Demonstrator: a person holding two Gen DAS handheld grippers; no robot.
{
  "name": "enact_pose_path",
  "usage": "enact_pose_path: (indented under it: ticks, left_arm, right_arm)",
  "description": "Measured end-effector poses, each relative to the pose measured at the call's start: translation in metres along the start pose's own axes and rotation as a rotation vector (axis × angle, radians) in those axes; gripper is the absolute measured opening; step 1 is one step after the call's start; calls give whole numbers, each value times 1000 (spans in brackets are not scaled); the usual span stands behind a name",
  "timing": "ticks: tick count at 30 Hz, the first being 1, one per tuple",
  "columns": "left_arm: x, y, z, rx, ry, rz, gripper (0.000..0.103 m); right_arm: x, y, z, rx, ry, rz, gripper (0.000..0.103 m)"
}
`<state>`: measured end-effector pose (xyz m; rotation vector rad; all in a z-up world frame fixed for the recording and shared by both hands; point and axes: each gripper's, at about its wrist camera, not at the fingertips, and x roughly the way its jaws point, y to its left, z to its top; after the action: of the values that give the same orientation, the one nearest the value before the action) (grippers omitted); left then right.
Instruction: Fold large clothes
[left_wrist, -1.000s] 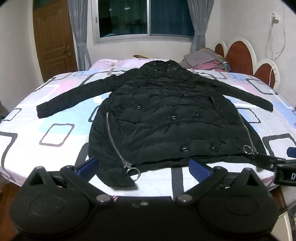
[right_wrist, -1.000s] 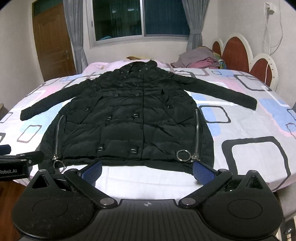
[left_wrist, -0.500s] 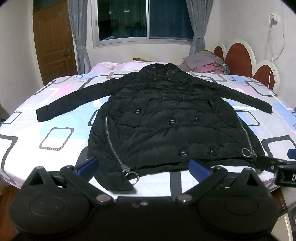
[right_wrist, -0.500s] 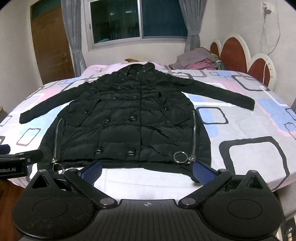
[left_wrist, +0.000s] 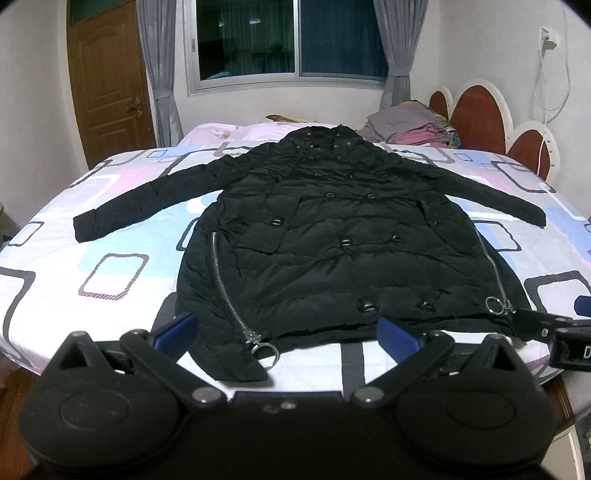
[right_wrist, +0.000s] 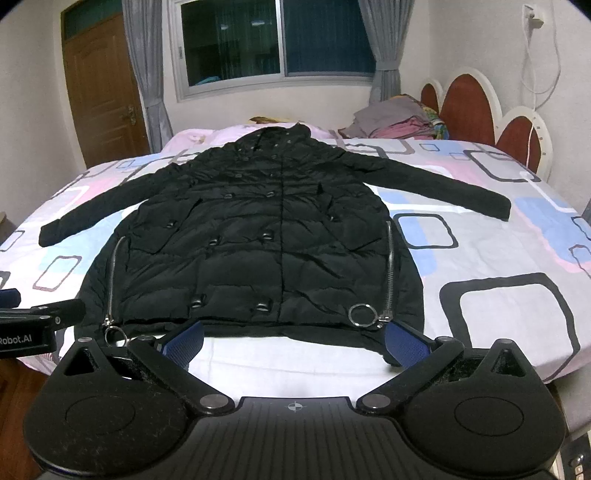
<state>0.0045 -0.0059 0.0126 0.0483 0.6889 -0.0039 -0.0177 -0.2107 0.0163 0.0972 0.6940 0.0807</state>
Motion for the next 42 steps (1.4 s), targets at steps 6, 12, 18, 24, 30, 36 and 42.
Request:
enact_pose_path:
  ticks: [6,12,18,24,30,36,42]
  left_arm:
    - [0,0,0,-1,0,-1,103]
    - [1,1,1,-3,2,0,103]
    - [2,2,1,-4,2,1,103]
    - [1,2,1,-4,-1,0,103]
    - [2,3,1,-4,-1,0,103]
    - [3,2,1,-3,-1,1,103]
    - [6,3,4,0,-1,2,103]
  right_arm:
    - [0,0,0,0,1,1,103]
    - [1,0,0,0,1,1,103]
    - [1,0,1,1,0,1,103]
    - [1,0,3,1,-2,1,103]
    - [2,0,4,2,-1,1,103]
    - [2,0,4,4,-1,2,103]
    - [4,0,5,4,-3,3,103]
